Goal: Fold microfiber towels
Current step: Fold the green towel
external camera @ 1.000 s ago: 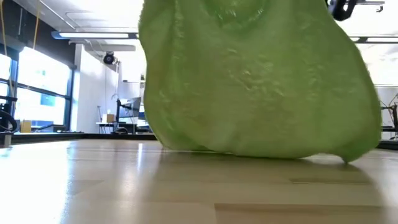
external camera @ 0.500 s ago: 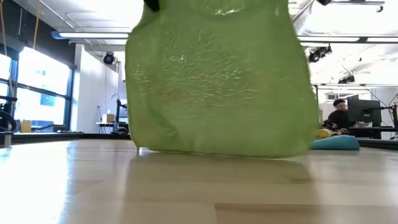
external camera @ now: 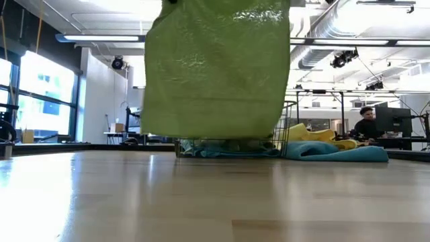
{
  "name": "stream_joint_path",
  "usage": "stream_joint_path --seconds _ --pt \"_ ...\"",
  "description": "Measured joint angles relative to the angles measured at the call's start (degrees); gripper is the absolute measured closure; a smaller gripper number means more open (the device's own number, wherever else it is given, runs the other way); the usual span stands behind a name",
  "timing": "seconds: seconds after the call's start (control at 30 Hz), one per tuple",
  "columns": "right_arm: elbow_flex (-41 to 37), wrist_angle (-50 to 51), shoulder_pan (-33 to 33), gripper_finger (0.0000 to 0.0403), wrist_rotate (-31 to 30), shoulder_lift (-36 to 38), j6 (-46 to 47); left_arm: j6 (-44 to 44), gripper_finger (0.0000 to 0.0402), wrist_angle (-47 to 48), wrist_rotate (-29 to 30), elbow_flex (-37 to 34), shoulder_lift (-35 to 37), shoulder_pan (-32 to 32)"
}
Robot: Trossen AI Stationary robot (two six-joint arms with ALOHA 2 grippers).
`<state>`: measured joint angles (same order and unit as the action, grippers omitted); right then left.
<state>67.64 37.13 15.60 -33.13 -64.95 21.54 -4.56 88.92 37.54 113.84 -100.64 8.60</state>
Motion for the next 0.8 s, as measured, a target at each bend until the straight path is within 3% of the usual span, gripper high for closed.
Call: stream_joint_path --seconds 0.13,0.3,0.63,0.8 --pt "-0.54 8.01 1.76 0.0403 7.23 -3.11 9.1 -4.97 0.0399 -3.08 -11.82 -1.0 -0.25 2.1" --pt "-5.47 8.97 7.3 0.0403 14.11 -7.29 17.84 -7.87 0.0399 -14.73 -19.46 -7.81 -1.8 8.25" --pt "-14.83 -8.57 18.99 0.0403 22.09 -11.77 31.35 -17.8 0.0399 -46.33 -22.55 -27.39 -1.71 18.41" --pt "-15.6 -11.34 22.46 0.0403 23.85 -13.72 33.95 -23.22 0.0399 -63.14 -25.65 -35.29 -1.75 20.43"
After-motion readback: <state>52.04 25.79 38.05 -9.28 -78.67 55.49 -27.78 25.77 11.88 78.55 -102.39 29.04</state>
